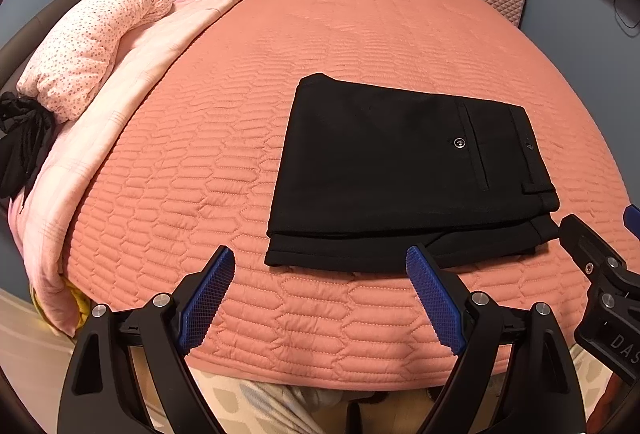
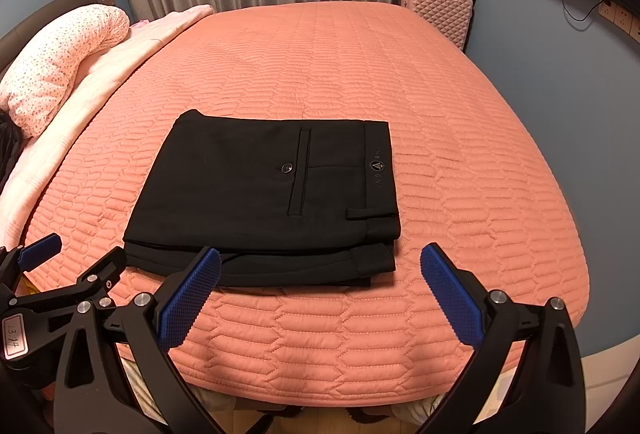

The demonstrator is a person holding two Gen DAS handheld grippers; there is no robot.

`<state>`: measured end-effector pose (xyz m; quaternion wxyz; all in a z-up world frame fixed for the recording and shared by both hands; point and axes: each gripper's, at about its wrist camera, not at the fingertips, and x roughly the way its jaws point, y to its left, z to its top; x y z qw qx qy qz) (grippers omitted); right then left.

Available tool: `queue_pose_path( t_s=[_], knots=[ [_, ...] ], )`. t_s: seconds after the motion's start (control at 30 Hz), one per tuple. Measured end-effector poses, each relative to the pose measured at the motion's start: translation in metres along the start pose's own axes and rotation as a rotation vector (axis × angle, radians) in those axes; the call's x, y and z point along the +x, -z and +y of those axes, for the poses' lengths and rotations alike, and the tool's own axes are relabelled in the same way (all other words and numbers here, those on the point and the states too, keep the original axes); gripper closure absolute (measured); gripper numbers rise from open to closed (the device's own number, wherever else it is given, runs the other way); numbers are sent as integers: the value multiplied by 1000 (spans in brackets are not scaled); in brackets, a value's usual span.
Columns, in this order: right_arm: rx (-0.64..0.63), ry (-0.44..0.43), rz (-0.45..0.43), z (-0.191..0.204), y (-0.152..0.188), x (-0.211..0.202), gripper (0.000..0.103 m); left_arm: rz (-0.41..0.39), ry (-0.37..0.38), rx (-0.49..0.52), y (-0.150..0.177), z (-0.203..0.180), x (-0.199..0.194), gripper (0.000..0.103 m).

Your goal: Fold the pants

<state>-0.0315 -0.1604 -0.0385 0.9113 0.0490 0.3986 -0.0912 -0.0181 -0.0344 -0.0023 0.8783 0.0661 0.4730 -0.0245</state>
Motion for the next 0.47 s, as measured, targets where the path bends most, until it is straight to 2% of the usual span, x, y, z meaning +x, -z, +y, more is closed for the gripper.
queue_pose_path(
  t_s=[0.27, 0.47],
  knots=[
    [0, 0, -1, -1, 0, 0, 5, -11, -61, 19, -1, -1, 0, 17],
    [-1, 2, -3, -1, 1, 0, 5, 15, -44, 4, -1, 3, 2, 17]
  ],
)
